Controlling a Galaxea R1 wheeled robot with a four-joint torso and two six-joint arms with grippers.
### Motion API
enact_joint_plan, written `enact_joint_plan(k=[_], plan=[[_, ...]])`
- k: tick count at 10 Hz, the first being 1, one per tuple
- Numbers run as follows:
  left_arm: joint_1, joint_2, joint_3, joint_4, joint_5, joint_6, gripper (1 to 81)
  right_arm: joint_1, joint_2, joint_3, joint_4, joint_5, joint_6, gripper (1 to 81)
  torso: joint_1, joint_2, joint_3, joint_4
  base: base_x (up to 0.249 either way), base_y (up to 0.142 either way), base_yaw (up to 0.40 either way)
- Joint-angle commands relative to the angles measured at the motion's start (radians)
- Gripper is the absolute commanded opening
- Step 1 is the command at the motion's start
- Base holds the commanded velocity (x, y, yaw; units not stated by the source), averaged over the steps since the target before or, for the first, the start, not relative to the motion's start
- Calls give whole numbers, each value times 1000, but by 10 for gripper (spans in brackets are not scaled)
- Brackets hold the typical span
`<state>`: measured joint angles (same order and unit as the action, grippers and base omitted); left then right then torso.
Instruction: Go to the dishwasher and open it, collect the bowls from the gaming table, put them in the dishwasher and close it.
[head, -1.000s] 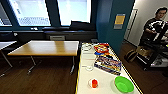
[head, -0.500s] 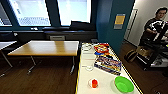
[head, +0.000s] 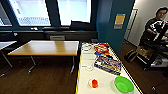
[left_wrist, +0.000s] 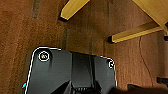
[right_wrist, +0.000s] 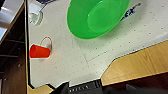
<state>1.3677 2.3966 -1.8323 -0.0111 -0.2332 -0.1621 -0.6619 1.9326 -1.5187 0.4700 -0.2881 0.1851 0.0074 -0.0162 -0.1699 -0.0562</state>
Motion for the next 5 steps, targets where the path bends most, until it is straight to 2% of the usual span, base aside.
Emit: enact_joint_plan(k=[1,3,5], plan=[[-51,-17,-7,0,45,-5,811,132,22,-133,87,-103,4,811,0,0,0,0,0,0,0],[-51,-6,-21,0,45,-5,811,130,45,-213,182,-123,4,811,0,0,0,0,0,0,0],[-52,0,-27,0,45,-5,811,132,45,-267,317,-125,4,811,0,0,0,0,0,0,0]])
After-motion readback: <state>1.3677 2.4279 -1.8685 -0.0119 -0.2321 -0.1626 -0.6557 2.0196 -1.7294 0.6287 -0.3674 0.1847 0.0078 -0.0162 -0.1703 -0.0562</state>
